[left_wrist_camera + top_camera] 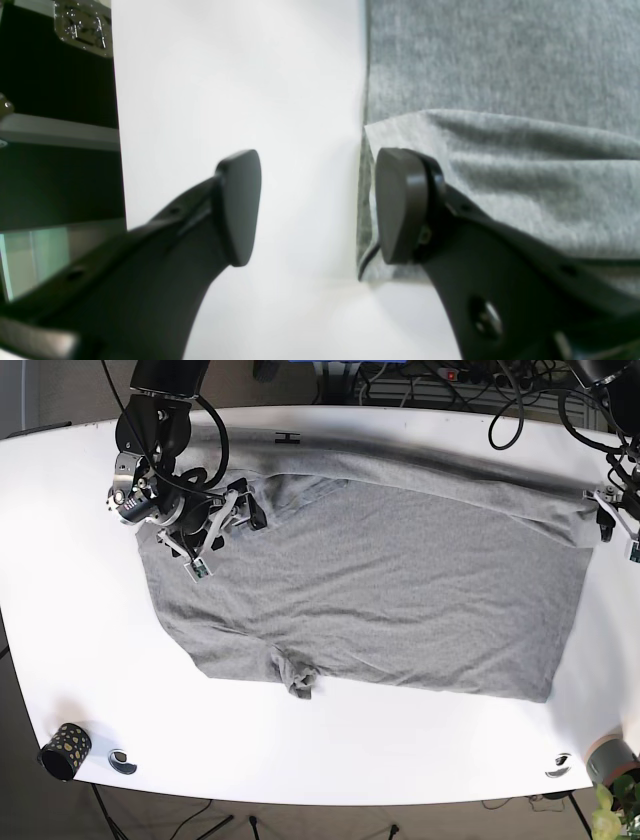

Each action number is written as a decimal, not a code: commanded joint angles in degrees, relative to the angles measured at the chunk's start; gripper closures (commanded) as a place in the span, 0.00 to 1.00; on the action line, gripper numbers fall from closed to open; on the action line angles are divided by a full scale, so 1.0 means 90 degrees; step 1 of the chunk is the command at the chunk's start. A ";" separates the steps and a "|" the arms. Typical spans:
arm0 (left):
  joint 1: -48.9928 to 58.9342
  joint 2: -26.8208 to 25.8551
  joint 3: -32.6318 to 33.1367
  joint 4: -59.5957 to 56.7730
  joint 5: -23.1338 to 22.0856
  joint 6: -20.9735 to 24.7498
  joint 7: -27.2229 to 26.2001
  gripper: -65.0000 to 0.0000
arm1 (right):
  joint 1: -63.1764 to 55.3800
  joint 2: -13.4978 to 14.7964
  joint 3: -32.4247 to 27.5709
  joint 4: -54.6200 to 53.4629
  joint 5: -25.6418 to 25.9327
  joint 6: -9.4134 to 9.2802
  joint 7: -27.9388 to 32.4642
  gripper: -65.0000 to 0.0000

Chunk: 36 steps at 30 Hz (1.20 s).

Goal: Fold the T-shirt properly
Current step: 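Release the right gripper and move it to the shirt's side edge, then grasp the shirt edge with the right gripper and pull it taut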

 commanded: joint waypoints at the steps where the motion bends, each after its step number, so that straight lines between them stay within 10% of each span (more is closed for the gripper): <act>1: -0.0087 -0.0162 -0.0046 0.0117 -0.0064 0.0042 -0.0129 0.49 | 0.0061 0.0038 -0.0098 0.0085 0.0106 0.0040 0.0117 0.24; 10: -0.0175 -0.0143 -0.0037 0.0098 -0.0064 0.0042 -0.0129 0.49 | -0.0046 0.0038 -0.0645 0.0056 0.0096 0.0040 0.0205 0.58; 19: -0.0146 -0.0143 -0.0027 0.0088 -0.0064 0.0042 -0.0129 0.49 | -0.0046 0.0048 -0.0733 -0.0550 0.0096 0.0040 0.0606 0.66; 25: -0.0126 -0.0143 -0.0027 0.0078 -0.0064 0.0042 -0.0129 0.49 | -0.0163 0.0048 -0.0733 -0.0101 0.0135 0.0040 0.0625 1.00; 36: -0.0126 -0.0143 0.0002 0.0068 -0.0054 0.0042 -0.0129 0.49 | -0.0056 0.0155 -0.0723 0.0769 0.0086 0.0040 0.0606 1.00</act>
